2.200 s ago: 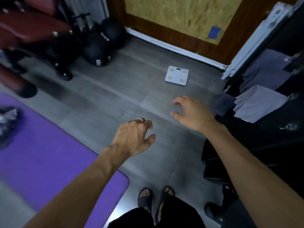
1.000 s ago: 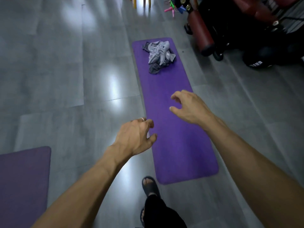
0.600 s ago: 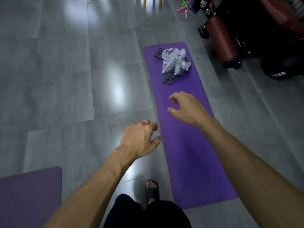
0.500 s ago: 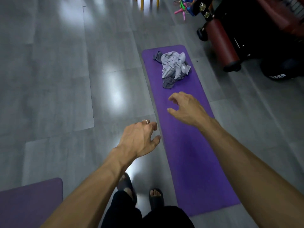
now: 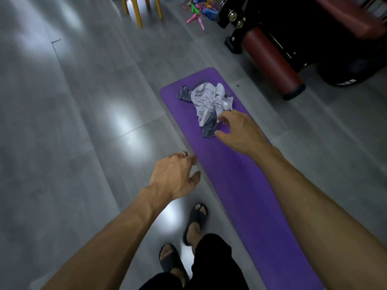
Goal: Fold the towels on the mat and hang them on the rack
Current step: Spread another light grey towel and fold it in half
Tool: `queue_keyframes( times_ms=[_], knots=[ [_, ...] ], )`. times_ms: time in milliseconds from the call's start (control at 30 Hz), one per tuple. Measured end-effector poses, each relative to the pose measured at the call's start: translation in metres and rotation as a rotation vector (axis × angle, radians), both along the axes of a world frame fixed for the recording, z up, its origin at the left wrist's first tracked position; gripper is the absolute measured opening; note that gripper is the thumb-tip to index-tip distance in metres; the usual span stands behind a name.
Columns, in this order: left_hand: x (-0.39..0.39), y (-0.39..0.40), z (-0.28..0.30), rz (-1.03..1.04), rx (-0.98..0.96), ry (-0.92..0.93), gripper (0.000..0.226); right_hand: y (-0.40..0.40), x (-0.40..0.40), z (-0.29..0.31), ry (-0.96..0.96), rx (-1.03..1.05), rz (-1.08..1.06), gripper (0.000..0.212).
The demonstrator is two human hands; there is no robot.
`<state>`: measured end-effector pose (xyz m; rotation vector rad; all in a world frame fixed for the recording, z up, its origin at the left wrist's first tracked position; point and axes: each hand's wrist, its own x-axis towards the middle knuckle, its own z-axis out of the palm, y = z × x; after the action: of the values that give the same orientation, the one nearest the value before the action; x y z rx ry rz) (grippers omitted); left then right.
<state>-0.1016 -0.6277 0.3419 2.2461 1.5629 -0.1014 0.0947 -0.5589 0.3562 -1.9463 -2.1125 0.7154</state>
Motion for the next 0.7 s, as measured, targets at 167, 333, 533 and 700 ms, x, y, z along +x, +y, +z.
queue_keyframes(
  times_ms=[167, 333, 533, 700],
  knots=[
    [0.02, 0.119, -0.045, -0.043, -0.005, 0.043, 0.037, 0.107, 0.025, -0.052, 0.031, -0.012, -0.088, 0.038],
    [0.054, 0.233, -0.115, -0.108, -0.029, 0.061, 0.037, 0.213, 0.057, -0.123, 0.052, -0.023, -0.166, 0.032],
    [0.073, 0.357, -0.237, -0.182, -0.072, 0.061, 0.038, 0.326, 0.09, -0.232, -0.013, -0.052, -0.234, 0.04],
    [0.081, 0.455, -0.389, -0.275, -0.065, 0.074, 0.034, 0.398, 0.11, -0.374, -0.065, -0.062, -0.297, 0.039]
  ],
)
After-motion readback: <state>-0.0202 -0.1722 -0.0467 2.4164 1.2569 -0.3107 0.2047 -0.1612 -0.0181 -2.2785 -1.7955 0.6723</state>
